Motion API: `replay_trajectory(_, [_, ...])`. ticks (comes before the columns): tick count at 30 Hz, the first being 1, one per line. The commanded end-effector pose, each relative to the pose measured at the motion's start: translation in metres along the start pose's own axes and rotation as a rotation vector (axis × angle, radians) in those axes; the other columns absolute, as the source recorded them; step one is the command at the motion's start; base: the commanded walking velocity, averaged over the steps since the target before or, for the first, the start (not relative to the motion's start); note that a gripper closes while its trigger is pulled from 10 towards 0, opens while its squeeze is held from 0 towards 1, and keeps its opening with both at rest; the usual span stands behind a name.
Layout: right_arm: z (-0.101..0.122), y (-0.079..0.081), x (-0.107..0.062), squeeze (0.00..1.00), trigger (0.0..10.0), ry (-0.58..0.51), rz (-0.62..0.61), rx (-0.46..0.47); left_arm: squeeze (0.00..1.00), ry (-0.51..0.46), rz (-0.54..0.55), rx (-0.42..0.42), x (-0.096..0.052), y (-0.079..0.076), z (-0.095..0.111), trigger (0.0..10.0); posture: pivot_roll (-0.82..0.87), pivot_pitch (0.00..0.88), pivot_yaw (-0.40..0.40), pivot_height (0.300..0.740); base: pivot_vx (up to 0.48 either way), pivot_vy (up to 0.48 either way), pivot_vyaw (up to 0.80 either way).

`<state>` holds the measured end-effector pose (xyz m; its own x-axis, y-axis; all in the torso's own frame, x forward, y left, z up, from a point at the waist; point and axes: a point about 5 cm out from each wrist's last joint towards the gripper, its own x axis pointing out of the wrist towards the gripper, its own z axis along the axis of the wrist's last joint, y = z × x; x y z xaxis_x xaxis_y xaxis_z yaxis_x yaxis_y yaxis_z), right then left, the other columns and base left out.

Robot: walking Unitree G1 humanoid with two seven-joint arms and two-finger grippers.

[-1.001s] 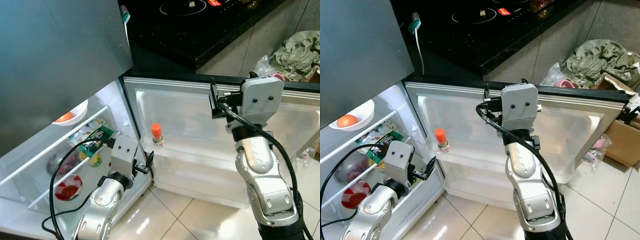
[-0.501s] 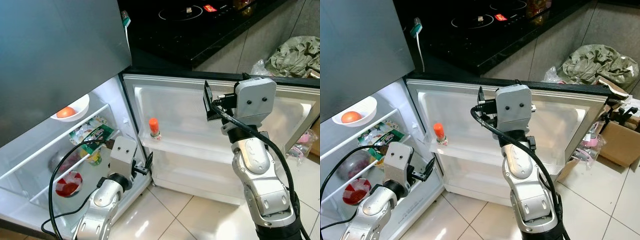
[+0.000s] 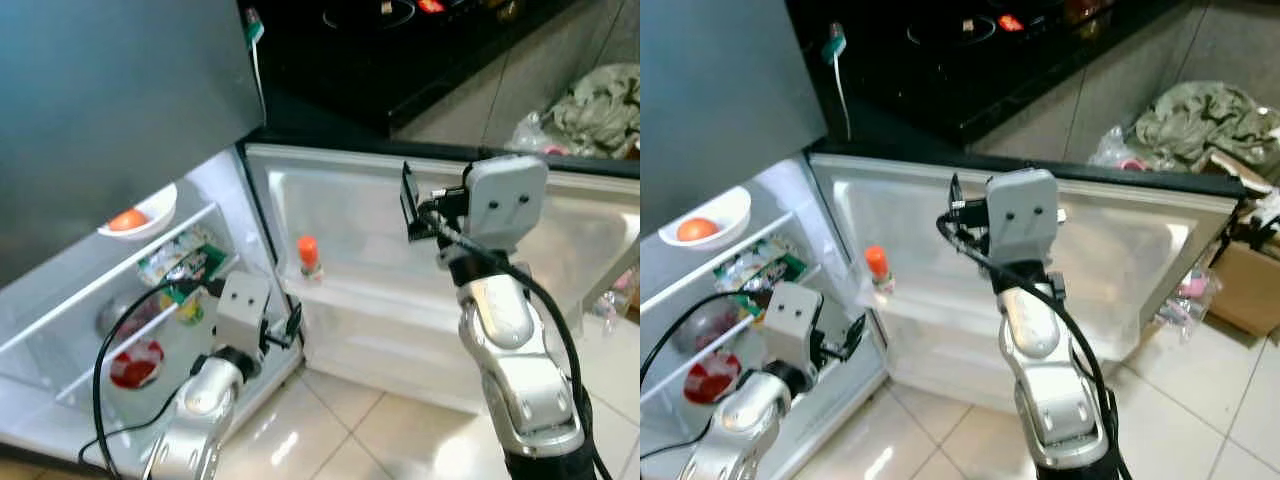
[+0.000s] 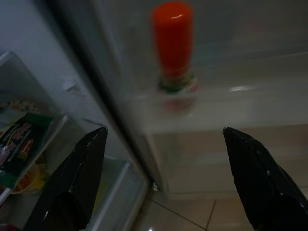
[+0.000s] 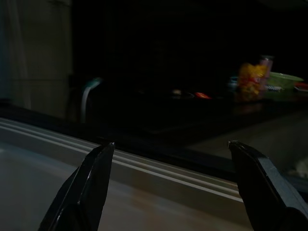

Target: Restocking fridge

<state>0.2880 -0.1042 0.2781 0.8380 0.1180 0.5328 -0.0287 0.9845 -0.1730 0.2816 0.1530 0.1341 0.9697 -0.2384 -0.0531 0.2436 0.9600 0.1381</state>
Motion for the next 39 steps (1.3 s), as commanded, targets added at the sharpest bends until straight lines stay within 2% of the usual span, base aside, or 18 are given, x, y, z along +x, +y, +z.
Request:
replay_trajectory(1, [0.0000,-0.0006,-0.0016,0.00,10.0,-0.004,-0.005,-0.002,0.00,0.021,-0.007,-0.015,-0.0020,-0.0011,-0.0058,10.0,-0.11,0.223,0.096,0.740,0.000,0.000,0.00])
replay_trajectory(32, [-0.0012,0.0003,-0.0025,0.00,10.0,0.003,0.000,0.009,0.00,0.025,-0.007,-0.020,-0.0025,-0.0004,-0.0068,10.0,-0.11,0.226,0.098,0.740,0.000,0.000,0.00])
replay_trajectory(39, [-0.0018,0.0003,-0.0026,0.00,10.0,0.005,0.002,0.013,0.00,0.029,-0.007,-0.020,-0.0028,-0.0008,-0.0075,10.0,-0.11,0.226,0.098,0.740,-0.358,0.000,0.00])
